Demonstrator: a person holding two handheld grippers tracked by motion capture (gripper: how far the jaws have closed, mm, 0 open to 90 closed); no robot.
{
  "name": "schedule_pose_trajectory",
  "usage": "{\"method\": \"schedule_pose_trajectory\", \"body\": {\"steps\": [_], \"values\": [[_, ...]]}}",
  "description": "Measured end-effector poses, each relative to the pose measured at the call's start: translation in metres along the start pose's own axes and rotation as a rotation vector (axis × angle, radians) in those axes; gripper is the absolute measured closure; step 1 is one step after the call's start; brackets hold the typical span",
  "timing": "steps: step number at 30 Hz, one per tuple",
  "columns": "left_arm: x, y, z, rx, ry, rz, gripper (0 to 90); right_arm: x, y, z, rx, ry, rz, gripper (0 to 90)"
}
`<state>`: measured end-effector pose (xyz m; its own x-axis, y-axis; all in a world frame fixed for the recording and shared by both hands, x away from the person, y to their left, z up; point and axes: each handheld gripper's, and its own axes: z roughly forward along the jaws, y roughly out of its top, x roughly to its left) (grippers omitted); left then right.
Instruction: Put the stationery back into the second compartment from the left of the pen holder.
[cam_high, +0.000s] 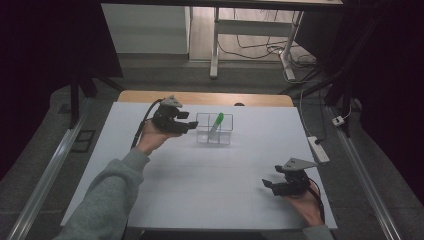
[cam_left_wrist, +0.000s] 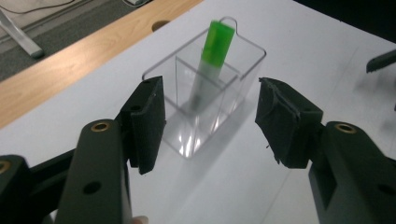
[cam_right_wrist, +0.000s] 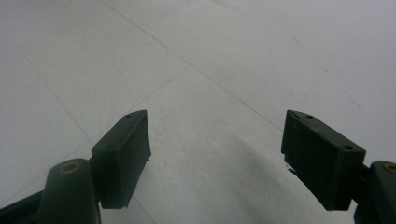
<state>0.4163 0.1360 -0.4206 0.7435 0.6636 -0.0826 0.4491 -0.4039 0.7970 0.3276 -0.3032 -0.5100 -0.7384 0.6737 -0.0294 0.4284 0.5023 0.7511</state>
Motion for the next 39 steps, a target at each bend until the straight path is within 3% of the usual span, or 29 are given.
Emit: {"method": "schedule_pose_trajectory", "body": {"steps": [3, 10, 23, 29, 39], "values": [[-0.002, -0.013, -0.010, -0.002, 0.005, -0.003, 42.0, 0.000, 0.000, -0.001, 0.000, -0.003, -0.002, 23.1], [-0.009, -0.044, -0.033, 0.024, 0.046, 0.038, 41.1, 0.000, -0.001, -0.002, -0.006, -0.003, 0.001, 23.1], [-0.017, -0.107, -0.061, 0.035, 0.070, -0.009, 40.4, -0.001, -0.001, -0.002, -0.001, -0.010, 0.006, 23.1], [-0.024, -0.130, -0.068, 0.035, 0.059, -0.033, 40.3, -0.002, -0.002, -0.005, -0.011, -0.013, 0.009, 23.1], [-0.038, -0.159, -0.069, 0.075, 0.062, -0.029, 39.2, -0.002, -0.002, -0.005, -0.008, -0.025, 0.005, 23.2]]}}
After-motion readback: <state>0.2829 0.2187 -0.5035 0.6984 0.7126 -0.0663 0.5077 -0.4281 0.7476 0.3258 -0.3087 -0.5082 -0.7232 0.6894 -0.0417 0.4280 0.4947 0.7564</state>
